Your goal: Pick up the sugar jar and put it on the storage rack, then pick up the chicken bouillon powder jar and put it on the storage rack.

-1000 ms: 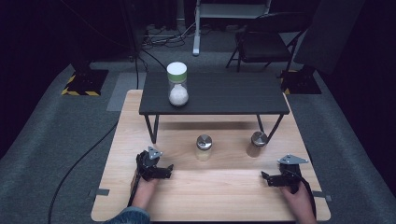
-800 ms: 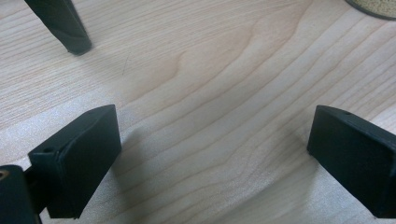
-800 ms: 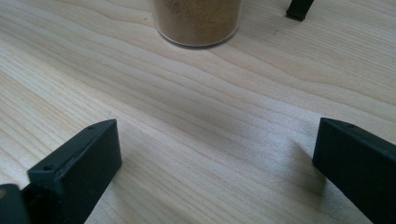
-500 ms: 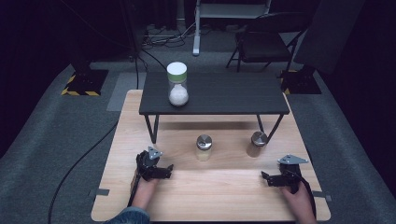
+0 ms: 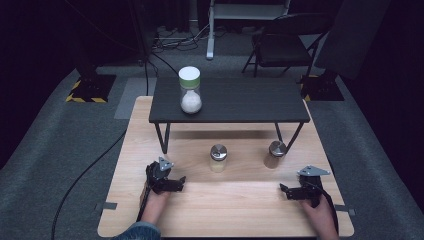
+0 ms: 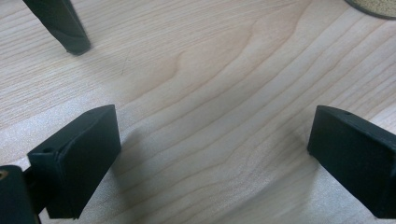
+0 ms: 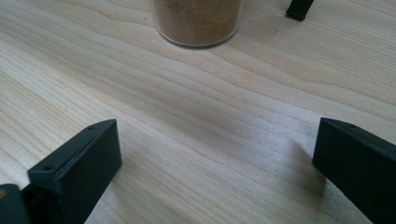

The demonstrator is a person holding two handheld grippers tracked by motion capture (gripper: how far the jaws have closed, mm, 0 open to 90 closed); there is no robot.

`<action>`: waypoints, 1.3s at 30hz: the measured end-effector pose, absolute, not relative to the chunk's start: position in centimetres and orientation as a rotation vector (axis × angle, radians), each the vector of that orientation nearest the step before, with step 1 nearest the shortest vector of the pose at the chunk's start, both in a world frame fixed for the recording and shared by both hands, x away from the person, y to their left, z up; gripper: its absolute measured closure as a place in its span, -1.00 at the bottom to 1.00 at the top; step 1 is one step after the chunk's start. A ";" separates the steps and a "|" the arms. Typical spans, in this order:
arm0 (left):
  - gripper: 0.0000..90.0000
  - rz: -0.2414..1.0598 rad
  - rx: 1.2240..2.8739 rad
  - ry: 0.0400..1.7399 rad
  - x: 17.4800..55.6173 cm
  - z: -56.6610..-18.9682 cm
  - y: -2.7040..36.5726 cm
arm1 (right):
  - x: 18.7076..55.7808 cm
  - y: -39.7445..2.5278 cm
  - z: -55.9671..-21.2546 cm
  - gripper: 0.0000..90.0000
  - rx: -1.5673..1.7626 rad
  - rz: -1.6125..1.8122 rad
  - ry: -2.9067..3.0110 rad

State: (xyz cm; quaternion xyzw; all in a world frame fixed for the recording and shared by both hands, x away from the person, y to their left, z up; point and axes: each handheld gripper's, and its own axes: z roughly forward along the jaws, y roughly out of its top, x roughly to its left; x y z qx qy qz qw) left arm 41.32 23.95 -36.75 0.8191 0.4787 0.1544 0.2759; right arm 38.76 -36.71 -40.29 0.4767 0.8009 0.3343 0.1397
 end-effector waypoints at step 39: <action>-0.95 0.411 2.204 1.286 41.3 -36.7 24.0 | 38.5 -36.4 -39.7 -0.93 1.370 0.932 2.300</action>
